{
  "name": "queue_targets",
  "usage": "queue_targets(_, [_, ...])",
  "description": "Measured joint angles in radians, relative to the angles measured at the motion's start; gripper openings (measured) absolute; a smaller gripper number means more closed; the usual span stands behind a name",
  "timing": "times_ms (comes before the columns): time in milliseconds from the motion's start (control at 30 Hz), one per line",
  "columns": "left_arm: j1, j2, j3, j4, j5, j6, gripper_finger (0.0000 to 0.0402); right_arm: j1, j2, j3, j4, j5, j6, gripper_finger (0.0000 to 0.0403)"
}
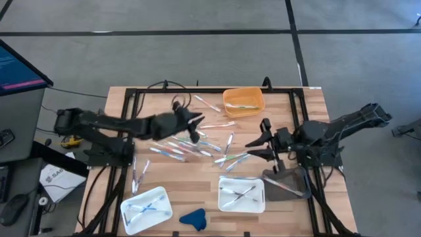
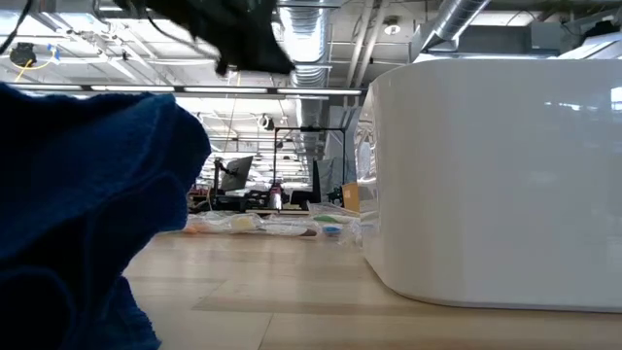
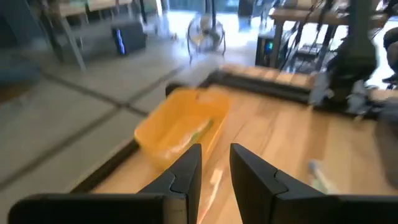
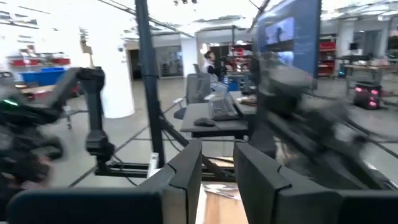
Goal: Pick & Place Toothbrushes
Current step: Put the orange toothbrush into the black bin
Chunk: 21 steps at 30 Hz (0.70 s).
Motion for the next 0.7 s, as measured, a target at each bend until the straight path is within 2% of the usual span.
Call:
queue_targets(167, [0.201, 0.151, 0.014, 0.0, 0.252, -0.052, 0.0076, 0.054, -0.036, 0.0, -0.024, -0.001, -0.024, 0.0087])
queue_targets(333, [0.3, 0.295, 0.042, -0.001, 0.423, -0.053, 0.0076, 0.105, -0.043, 0.0, -0.021, 0.0, -0.062, 0.0087])
queue_targets(433, [0.303, 0.38, 0.072, 0.002, 0.451, -0.053, 0.0076, 0.122, -0.044, 0.0, -0.02, -0.002, -0.065, 0.0087])
queue_targets(700, [0.262, 0.575, 0.184, 0.005, 0.446, -0.013, 0.0076, 0.129, -0.044, 0.0, -0.017, -0.003, -0.086, 0.0087])
